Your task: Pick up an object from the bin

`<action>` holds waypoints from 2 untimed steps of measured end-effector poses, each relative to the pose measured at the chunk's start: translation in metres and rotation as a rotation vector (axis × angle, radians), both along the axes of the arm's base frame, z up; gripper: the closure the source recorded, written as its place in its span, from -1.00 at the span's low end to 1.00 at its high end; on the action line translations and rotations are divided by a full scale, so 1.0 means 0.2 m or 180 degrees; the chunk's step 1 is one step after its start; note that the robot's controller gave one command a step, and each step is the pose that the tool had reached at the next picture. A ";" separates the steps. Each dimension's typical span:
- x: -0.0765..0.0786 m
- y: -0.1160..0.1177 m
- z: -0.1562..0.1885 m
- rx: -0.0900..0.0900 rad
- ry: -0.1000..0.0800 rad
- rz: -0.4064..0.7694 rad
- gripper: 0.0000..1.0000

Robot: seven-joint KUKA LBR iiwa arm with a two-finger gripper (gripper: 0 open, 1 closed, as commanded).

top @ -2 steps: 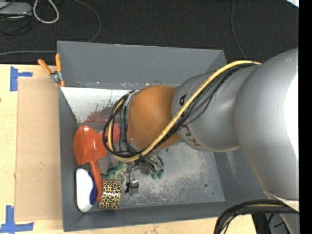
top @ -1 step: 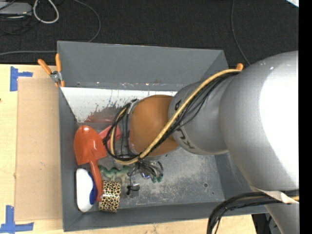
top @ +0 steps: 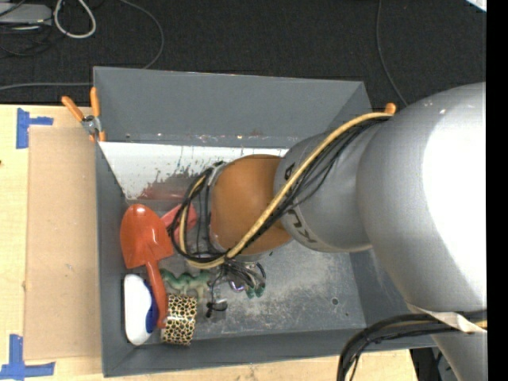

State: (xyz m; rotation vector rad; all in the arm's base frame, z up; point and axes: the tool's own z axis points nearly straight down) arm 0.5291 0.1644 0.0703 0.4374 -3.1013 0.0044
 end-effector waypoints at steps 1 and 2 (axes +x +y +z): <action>-0.01 -0.04 0.27 0.0007 0.0011 0.0806 -1.00; -0.07 0.03 -0.01 0.0002 0.0008 -0.0122 -1.00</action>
Offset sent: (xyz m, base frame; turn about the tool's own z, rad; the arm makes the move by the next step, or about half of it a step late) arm -0.0159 0.0056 -0.0003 0.0373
